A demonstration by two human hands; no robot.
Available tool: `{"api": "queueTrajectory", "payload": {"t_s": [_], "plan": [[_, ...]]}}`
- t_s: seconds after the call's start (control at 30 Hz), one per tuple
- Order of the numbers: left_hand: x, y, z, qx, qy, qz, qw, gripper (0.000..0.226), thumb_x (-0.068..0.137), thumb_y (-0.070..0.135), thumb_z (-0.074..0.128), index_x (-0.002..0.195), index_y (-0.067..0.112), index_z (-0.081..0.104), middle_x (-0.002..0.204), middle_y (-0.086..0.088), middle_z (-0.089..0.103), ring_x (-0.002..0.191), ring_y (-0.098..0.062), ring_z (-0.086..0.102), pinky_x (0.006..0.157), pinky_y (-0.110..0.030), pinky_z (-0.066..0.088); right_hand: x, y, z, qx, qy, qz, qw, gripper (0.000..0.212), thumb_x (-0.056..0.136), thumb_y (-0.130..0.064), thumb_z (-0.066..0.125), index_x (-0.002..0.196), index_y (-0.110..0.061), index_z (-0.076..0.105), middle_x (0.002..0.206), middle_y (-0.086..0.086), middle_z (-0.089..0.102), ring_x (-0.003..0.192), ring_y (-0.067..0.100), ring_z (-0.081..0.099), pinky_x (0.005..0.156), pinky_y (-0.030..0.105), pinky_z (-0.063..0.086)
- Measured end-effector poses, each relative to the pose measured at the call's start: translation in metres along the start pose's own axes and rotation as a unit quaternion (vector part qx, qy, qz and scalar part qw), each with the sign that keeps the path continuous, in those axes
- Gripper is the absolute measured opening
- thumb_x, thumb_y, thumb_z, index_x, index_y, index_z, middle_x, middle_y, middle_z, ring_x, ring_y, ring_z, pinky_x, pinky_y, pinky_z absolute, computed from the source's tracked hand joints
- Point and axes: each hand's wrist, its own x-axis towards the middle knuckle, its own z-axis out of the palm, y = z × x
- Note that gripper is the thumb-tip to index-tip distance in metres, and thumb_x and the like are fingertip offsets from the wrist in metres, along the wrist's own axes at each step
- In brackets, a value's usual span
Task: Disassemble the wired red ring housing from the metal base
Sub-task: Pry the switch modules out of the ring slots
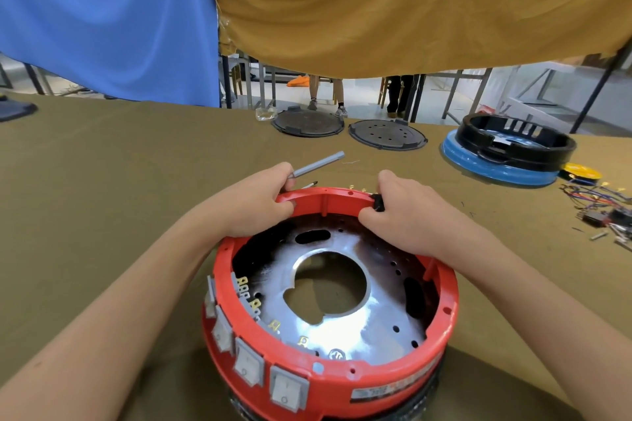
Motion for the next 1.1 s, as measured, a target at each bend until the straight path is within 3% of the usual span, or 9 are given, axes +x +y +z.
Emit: {"api": "queueTrajectory", "payload": {"t_s": [0.17, 0.33, 0.47, 0.5, 0.63, 0.77, 0.93, 1.0, 1.1], "plan": [[-0.001, 0.002, 0.0, 0.005, 0.0, 0.0, 1.0, 0.027, 0.092, 0.014, 0.054, 0.079, 0.025, 0.034, 0.074, 0.007, 0.041, 0.062, -0.01, 0.033, 0.057, -0.026, 0.029, -0.002, -0.002, 0.0, -0.061, -0.011, -0.018, 0.998, 0.027, 0.091, -0.037, 0.054, 0.079, -0.02, 0.036, 0.072, 0.001, 0.051, 0.062, 0.016, 0.044, 0.05, 0.03, 0.027], [-0.002, 0.003, 0.0, 0.009, -0.002, 0.001, 1.0, 0.026, 0.093, 0.014, 0.053, 0.079, 0.024, 0.034, 0.074, 0.005, 0.042, 0.063, -0.011, 0.034, 0.058, -0.026, 0.031, 0.0, -0.001, -0.001, -0.021, -0.023, 0.0, 1.0, 0.024, 0.093, -0.036, 0.05, 0.081, -0.017, 0.041, 0.076, 0.003, 0.052, 0.065, 0.017, 0.044, 0.052, 0.031, 0.026], [0.0, 0.003, 0.0, 0.016, -0.005, -0.001, 1.0, 0.025, 0.093, 0.012, 0.052, 0.08, 0.024, 0.034, 0.073, 0.005, 0.041, 0.062, -0.01, 0.033, 0.054, -0.023, 0.028, 0.0, -0.004, -0.003, 0.042, 0.178, -0.05, 0.982, 0.024, 0.085, -0.026, 0.05, 0.069, -0.016, 0.036, 0.06, 0.0, 0.043, 0.054, 0.017, 0.036, 0.049, 0.031, 0.019], [0.0, 0.002, 0.0, 0.015, -0.003, 0.0, 1.0, 0.025, 0.092, 0.012, 0.052, 0.08, 0.024, 0.034, 0.073, 0.006, 0.041, 0.061, -0.01, 0.033, 0.054, -0.022, 0.028, 0.0, -0.007, -0.004, 0.047, 0.193, -0.056, 0.979, 0.025, 0.084, -0.025, 0.05, 0.067, -0.016, 0.033, 0.058, 0.0, 0.04, 0.053, 0.017, 0.033, 0.049, 0.031, 0.017], [0.0, 0.002, 0.001, 0.007, -0.001, -0.002, 1.0, 0.026, 0.092, 0.012, 0.053, 0.08, 0.024, 0.034, 0.074, 0.006, 0.041, 0.062, -0.011, 0.033, 0.056, -0.024, 0.028, 0.0, -0.004, 0.0, 0.066, 0.165, -0.038, 0.983, 0.029, 0.085, -0.024, 0.053, 0.07, -0.017, 0.029, 0.061, 0.0, 0.039, 0.054, 0.018, 0.032, 0.05, 0.033, 0.018], [0.0, 0.0, 0.002, -0.003, 0.016, -0.001, 1.0, 0.025, 0.091, 0.012, 0.056, 0.08, 0.023, 0.036, 0.073, 0.005, 0.042, 0.061, -0.01, 0.033, 0.055, -0.022, 0.03, 0.004, 0.004, -0.002, 0.137, 0.108, -0.018, 0.985, 0.022, 0.086, -0.026, 0.055, 0.077, -0.017, 0.036, 0.071, 0.0, 0.051, 0.065, 0.019, 0.049, 0.054, 0.034, 0.029], [-0.001, -0.004, 0.002, -0.029, 0.036, -0.005, 0.999, 0.026, 0.087, 0.013, 0.06, 0.079, 0.022, 0.037, 0.078, 0.004, 0.046, 0.063, -0.01, 0.036, 0.058, -0.021, 0.032, 0.011, 0.041, -0.018, 0.26, 0.058, 0.038, 0.963, 0.026, 0.096, -0.042, 0.055, 0.09, -0.018, 0.045, 0.074, -0.003, 0.046, 0.063, 0.015, 0.04, 0.059, 0.031, 0.035], [-0.001, -0.005, 0.001, -0.05, 0.039, -0.01, 0.998, 0.028, 0.085, 0.014, 0.063, 0.078, 0.02, 0.037, 0.081, -0.001, 0.05, 0.065, -0.012, 0.038, 0.066, -0.029, 0.038, 0.012, 0.056, -0.018, 0.188, 0.04, 0.059, 0.98, 0.036, 0.1, -0.052, 0.042, 0.091, -0.017, 0.046, 0.077, -0.003, 0.049, 0.066, 0.015, 0.044, 0.06, 0.033, 0.035], [-0.004, -0.002, -0.003, -0.11, 0.019, -0.034, 0.993, 0.032, 0.078, 0.023, 0.069, 0.077, 0.02, 0.037, 0.086, -0.01, 0.061, 0.068, -0.015, 0.047, 0.075, -0.041, 0.047, 0.014, 0.073, -0.009, 0.112, -0.006, 0.078, 0.991, 0.033, 0.103, -0.044, 0.032, 0.085, -0.018, 0.044, 0.08, 0.0, 0.051, 0.071, 0.017, 0.046, 0.062, 0.034, 0.036]]}}
